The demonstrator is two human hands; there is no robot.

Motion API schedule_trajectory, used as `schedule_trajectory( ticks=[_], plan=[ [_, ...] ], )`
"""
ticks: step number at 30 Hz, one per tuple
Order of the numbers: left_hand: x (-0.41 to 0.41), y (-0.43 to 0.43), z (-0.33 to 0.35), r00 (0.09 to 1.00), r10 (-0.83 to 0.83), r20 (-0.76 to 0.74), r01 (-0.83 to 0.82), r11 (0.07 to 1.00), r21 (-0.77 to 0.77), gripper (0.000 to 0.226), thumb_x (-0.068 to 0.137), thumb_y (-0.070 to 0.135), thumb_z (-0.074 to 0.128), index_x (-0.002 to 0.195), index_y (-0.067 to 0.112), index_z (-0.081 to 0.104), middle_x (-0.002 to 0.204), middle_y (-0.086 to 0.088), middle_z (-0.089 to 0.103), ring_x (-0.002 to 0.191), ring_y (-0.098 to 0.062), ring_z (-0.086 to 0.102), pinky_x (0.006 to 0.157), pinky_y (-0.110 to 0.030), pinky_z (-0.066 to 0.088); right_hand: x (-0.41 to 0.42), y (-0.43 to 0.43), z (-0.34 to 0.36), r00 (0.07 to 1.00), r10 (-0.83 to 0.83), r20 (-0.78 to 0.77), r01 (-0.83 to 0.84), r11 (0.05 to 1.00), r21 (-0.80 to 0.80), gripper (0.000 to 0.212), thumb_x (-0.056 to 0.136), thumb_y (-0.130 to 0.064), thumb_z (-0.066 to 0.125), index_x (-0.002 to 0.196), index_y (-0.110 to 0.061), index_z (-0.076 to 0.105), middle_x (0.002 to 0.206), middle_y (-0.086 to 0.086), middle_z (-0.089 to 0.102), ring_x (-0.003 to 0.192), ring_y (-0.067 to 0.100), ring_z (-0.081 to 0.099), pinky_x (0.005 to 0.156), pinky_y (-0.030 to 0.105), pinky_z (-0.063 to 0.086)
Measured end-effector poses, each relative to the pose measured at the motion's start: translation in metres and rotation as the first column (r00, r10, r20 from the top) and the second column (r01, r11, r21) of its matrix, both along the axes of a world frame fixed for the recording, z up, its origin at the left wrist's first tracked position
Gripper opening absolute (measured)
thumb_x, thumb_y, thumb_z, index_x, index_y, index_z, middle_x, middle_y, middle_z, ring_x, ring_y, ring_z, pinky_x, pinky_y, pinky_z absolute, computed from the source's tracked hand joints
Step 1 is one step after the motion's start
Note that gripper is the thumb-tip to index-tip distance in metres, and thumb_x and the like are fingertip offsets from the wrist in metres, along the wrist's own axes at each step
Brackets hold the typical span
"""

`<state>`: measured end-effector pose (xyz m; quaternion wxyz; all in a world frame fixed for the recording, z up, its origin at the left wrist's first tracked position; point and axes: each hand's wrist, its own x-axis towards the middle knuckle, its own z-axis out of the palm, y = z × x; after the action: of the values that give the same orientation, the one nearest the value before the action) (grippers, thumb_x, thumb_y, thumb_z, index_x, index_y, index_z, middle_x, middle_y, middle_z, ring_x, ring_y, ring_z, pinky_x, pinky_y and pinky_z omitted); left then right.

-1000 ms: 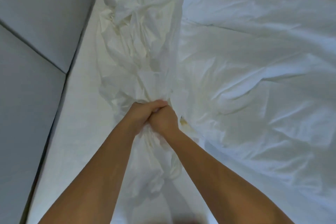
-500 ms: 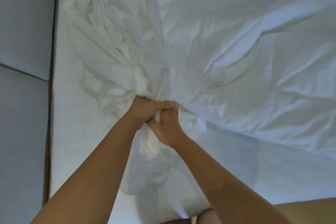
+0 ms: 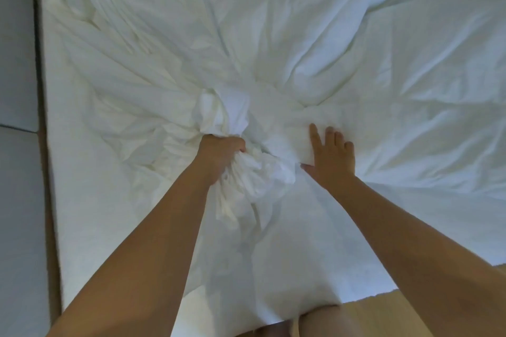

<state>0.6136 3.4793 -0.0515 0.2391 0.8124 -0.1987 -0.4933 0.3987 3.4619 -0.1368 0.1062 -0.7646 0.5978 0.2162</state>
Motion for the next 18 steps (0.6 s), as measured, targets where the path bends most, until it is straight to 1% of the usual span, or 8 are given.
schedule_trajectory(
  ticks=[2, 4, 7, 9, 12, 13, 16, 18],
  plan=[
    [-0.003, 0.001, -0.014, 0.998, -0.05, 0.034, 0.051, 0.998, -0.027, 0.017, 0.071, 0.005, 0.063, 0.068, 0.014, 0.05, 0.065, -0.003, 0.05, 0.059, -0.018, 0.051, 0.048, -0.023, 0.041, 0.0, -0.014, -0.003, 0.998, 0.046, 0.043, -0.044, 0.998, -0.042, 0.057, 0.096, -0.031, 0.046, 0.144, -0.011, 0.024, 0.13, 0.013, 0.046, 0.115, 0.029, 0.048, 0.087, 0.037, 0.043],
    [-0.006, 0.0, -0.026, 0.988, -0.102, 0.116, 0.107, 0.994, -0.034, 0.014, 0.07, 0.005, 0.063, 0.068, 0.013, 0.051, 0.068, -0.003, 0.054, 0.068, -0.023, 0.055, 0.061, -0.03, 0.044, 0.008, -0.032, 0.008, 0.971, -0.026, 0.237, 0.035, 0.999, -0.035, 0.031, 0.094, -0.014, 0.044, 0.124, -0.006, 0.046, 0.116, 0.014, 0.058, 0.106, 0.032, 0.056, 0.082, 0.037, 0.044],
    [-0.007, -0.003, -0.032, 0.962, -0.152, 0.228, 0.15, 0.988, 0.026, 0.019, 0.07, 0.01, 0.064, 0.088, 0.006, 0.062, 0.087, -0.007, 0.063, 0.087, -0.027, 0.06, 0.077, -0.032, 0.048, 0.035, -0.066, 0.042, 0.803, -0.259, 0.537, 0.275, 0.96, 0.053, 0.012, 0.088, -0.01, 0.048, 0.096, -0.007, 0.056, 0.106, 0.019, 0.062, 0.101, 0.036, 0.058, 0.08, 0.032, 0.04],
    [0.003, 0.002, -0.031, 0.967, -0.1, 0.235, 0.102, 0.995, 0.004, 0.02, 0.064, 0.015, 0.065, 0.084, 0.01, 0.063, 0.084, -0.005, 0.065, 0.083, -0.025, 0.06, 0.072, -0.03, 0.048, 0.074, -0.087, 0.066, 0.632, -0.365, 0.684, 0.371, 0.917, 0.147, 0.018, 0.088, -0.009, 0.044, 0.098, -0.007, 0.059, 0.113, 0.017, 0.061, 0.106, 0.034, 0.055, 0.082, 0.03, 0.038],
    [0.03, 0.018, -0.018, 0.972, 0.067, 0.225, -0.042, 0.992, -0.115, 0.013, 0.048, 0.023, 0.063, 0.058, 0.02, 0.055, 0.059, 0.003, 0.057, 0.063, -0.02, 0.055, 0.06, -0.029, 0.043, 0.147, -0.105, 0.088, 0.143, -0.591, 0.794, 0.473, 0.745, 0.47, 0.027, 0.09, -0.009, 0.042, 0.109, -0.008, 0.06, 0.112, 0.012, 0.061, 0.107, 0.031, 0.056, 0.09, 0.037, 0.045],
    [0.038, 0.024, -0.013, 0.97, 0.125, 0.209, -0.096, 0.985, -0.143, 0.014, 0.045, 0.022, 0.063, 0.057, 0.021, 0.055, 0.058, 0.005, 0.058, 0.061, -0.018, 0.055, 0.061, -0.03, 0.044, 0.166, -0.104, 0.089, 0.076, -0.623, 0.779, 0.437, 0.723, 0.535, 0.023, 0.091, -0.012, 0.043, 0.109, -0.009, 0.057, 0.107, 0.01, 0.06, 0.103, 0.031, 0.057, 0.09, 0.039, 0.048],
    [0.051, 0.034, -0.007, 0.968, 0.21, 0.137, -0.185, 0.967, -0.177, 0.021, 0.042, 0.019, 0.065, 0.062, 0.023, 0.06, 0.058, 0.012, 0.061, 0.062, -0.014, 0.058, 0.06, -0.028, 0.047, 0.177, -0.085, 0.077, 0.259, -0.592, 0.763, 0.131, 0.805, 0.579, 0.05, 0.092, -0.019, 0.055, 0.138, -0.014, 0.036, 0.135, 0.01, 0.048, 0.123, 0.026, 0.046, 0.103, 0.035, 0.039],
    [0.052, 0.033, -0.01, 0.972, 0.203, 0.12, -0.183, 0.971, -0.155, 0.025, 0.042, 0.019, 0.065, 0.067, 0.022, 0.062, 0.065, 0.009, 0.064, 0.068, -0.016, 0.061, 0.062, -0.029, 0.048, 0.149, -0.07, 0.063, 0.387, -0.424, 0.819, -0.034, 0.881, 0.472, 0.074, 0.088, -0.017, 0.063, 0.148, -0.011, 0.02, 0.15, 0.01, 0.032, 0.136, 0.025, 0.033, 0.11, 0.03, 0.029]
  ],
)
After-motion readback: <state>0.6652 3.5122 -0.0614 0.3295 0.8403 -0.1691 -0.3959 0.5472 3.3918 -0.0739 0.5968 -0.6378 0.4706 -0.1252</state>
